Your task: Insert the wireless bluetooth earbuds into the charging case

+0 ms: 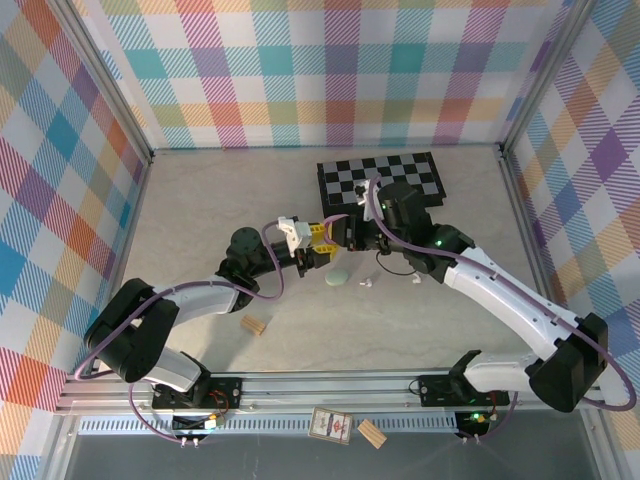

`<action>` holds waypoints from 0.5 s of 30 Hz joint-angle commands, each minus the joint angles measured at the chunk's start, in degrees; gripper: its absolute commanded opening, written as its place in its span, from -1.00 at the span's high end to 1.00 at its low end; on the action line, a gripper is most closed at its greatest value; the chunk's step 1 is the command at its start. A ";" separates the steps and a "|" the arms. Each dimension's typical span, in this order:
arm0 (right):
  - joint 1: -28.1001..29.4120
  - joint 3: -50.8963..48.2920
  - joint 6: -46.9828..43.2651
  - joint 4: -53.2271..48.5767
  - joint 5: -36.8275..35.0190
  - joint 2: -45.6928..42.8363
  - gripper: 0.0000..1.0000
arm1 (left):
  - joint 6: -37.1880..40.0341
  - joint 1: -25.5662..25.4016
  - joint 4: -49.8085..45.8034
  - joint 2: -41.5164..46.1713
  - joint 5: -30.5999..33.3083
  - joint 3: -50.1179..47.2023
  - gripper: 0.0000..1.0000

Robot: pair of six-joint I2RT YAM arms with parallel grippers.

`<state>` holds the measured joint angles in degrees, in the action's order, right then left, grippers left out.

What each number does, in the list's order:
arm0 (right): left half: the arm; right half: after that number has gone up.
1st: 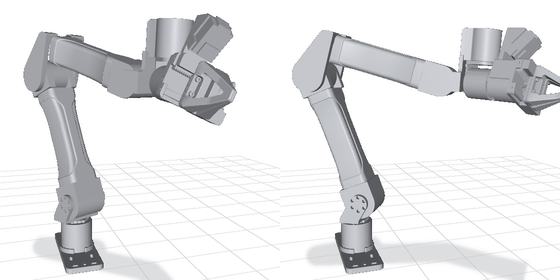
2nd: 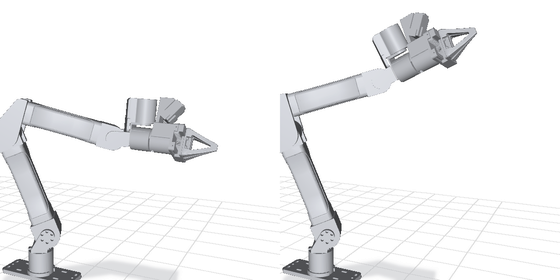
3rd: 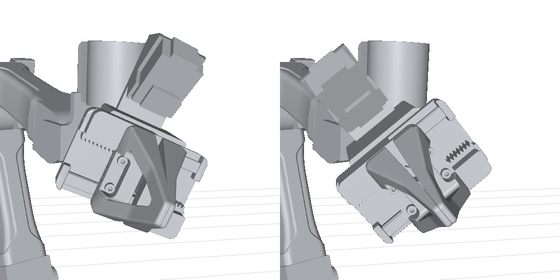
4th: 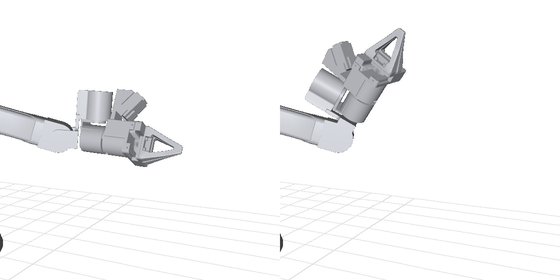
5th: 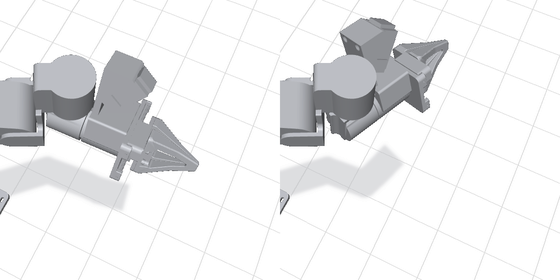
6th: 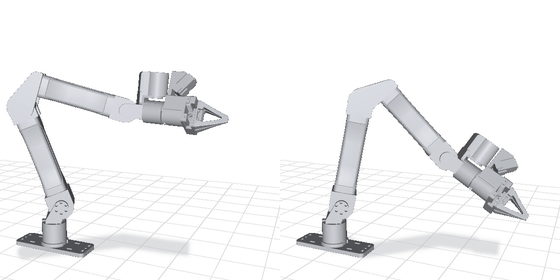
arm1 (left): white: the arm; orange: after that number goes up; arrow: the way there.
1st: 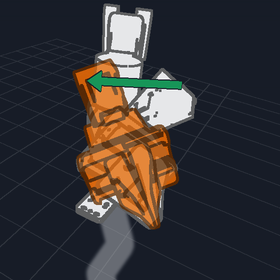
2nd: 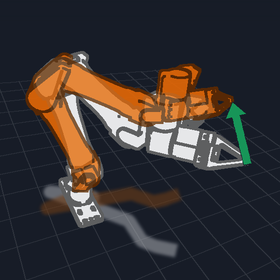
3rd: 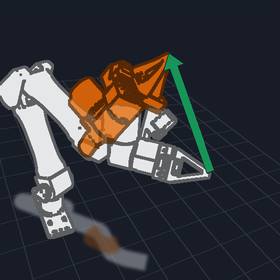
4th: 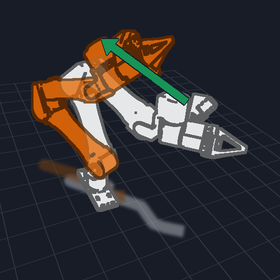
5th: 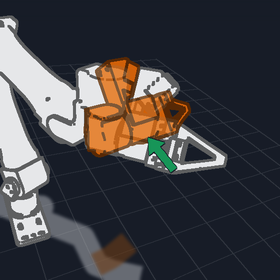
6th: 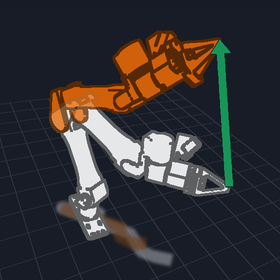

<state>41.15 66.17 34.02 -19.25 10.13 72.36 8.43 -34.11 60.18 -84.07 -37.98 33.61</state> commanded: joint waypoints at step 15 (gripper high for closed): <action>-0.45 -1.40 1.57 0.44 1.55 -1.39 0.34 | -0.21 -1.22 4.11 -0.15 2.40 1.95 0.31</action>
<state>41.15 65.54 35.18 -19.20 11.03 72.53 8.32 -34.76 60.29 -84.16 -35.88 33.69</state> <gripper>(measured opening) 0.307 0.345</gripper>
